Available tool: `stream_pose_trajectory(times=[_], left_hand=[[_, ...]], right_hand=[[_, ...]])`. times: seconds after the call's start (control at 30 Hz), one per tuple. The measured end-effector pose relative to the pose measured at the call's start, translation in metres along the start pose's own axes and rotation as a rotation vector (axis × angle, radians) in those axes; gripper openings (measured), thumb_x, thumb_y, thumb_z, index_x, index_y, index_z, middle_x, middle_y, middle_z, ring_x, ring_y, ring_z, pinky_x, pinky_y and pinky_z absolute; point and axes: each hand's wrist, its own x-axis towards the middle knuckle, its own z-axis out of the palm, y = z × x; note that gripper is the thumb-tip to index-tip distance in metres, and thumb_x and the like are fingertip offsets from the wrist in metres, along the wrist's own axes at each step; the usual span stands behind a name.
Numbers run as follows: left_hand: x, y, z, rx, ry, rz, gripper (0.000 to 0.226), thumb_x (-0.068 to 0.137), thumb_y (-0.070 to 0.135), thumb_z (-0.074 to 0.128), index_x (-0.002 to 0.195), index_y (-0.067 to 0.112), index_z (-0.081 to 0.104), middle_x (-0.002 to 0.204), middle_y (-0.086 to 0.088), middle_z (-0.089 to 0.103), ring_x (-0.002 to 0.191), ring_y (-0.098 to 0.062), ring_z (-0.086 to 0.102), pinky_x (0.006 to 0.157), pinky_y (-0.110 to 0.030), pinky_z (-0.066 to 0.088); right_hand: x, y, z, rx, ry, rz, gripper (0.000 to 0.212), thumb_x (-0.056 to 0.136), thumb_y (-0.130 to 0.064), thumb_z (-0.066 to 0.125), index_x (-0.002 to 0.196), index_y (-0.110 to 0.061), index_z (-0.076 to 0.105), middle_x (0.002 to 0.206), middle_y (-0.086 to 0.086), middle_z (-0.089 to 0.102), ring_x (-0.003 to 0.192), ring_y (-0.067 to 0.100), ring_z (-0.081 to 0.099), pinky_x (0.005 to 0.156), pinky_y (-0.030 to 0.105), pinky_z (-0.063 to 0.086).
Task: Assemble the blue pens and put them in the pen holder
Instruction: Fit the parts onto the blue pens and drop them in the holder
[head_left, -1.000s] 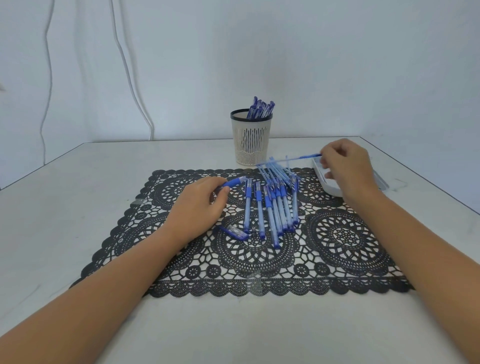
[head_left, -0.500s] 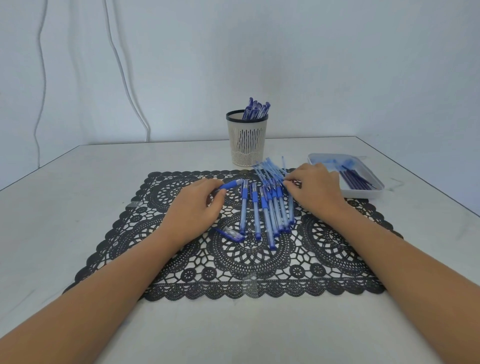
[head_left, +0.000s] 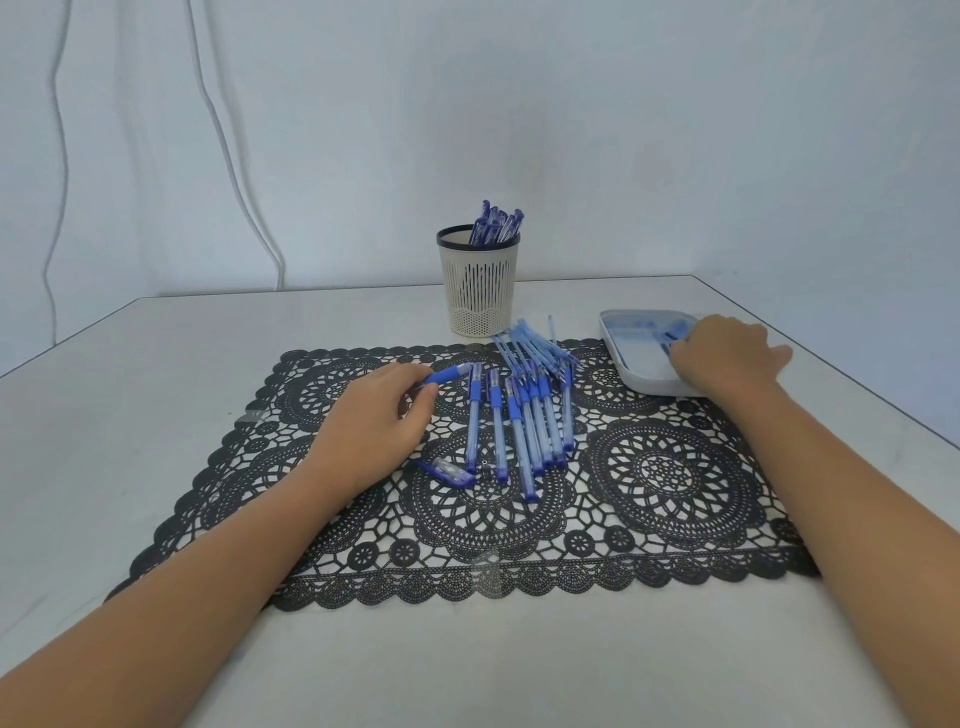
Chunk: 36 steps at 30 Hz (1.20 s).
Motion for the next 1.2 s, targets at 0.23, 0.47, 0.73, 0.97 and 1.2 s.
stream_pose_trajectory(times=[0.23, 0.47, 0.73, 0.97, 1.2], left_hand=[[0.000, 0.000, 0.000, 0.003, 0.001, 0.001, 0.022, 0.093, 0.019, 0.051, 0.109, 0.010, 0.064, 0.078, 0.010, 0.055, 0.071, -0.005, 0.051, 0.064, -0.010, 0.034], [0.000, -0.001, 0.001, 0.004, -0.002, -0.003, 0.023, 0.092, 0.020, 0.051, 0.109, 0.010, 0.063, 0.080, 0.010, 0.056, 0.072, -0.007, 0.052, 0.064, -0.009, 0.034], [0.000, -0.003, 0.002, 0.006, -0.008, -0.007, 0.023, 0.092, 0.021, 0.051, 0.110, 0.011, 0.063, 0.078, 0.011, 0.054, 0.070, 0.001, 0.049, 0.064, -0.008, 0.033], [0.000, -0.001, 0.002, 0.009, -0.015, -0.010, 0.022, 0.092, 0.020, 0.051, 0.108, 0.011, 0.063, 0.079, 0.010, 0.055, 0.071, -0.003, 0.051, 0.064, -0.008, 0.034], [0.000, -0.001, 0.002, 0.011, -0.029, -0.003, 0.020, 0.093, 0.020, 0.051, 0.107, 0.012, 0.063, 0.079, 0.010, 0.056, 0.071, -0.003, 0.050, 0.063, -0.008, 0.034]], right_hand=[[0.000, -0.002, 0.004, -0.015, -0.085, 0.051, 0.020, 0.088, -0.017, 0.046, 0.107, -0.012, 0.050, 0.123, 0.013, 0.051, 0.122, 0.031, 0.036, 0.102, 0.043, 0.024], [0.001, -0.004, 0.007, 0.018, -0.068, 0.011, 0.007, 0.082, -0.014, 0.052, 0.084, -0.014, 0.046, 0.102, 0.010, 0.058, 0.105, 0.031, 0.050, 0.095, 0.042, 0.027], [0.006, 0.000, 0.007, 0.013, -0.113, -0.042, 0.019, 0.082, -0.025, 0.055, 0.070, -0.018, 0.043, 0.075, 0.001, 0.051, 0.086, 0.027, 0.049, 0.094, 0.042, 0.026], [0.009, -0.003, 0.012, 0.034, -0.103, -0.051, 0.016, 0.081, -0.021, 0.051, 0.067, -0.016, 0.045, 0.072, 0.002, 0.052, 0.081, 0.026, 0.051, 0.090, 0.042, 0.025], [0.008, -0.004, 0.010, 0.039, -0.142, -0.053, 0.016, 0.079, -0.023, 0.055, 0.068, -0.017, 0.044, 0.073, 0.001, 0.052, 0.081, 0.025, 0.049, 0.088, 0.042, 0.024]])
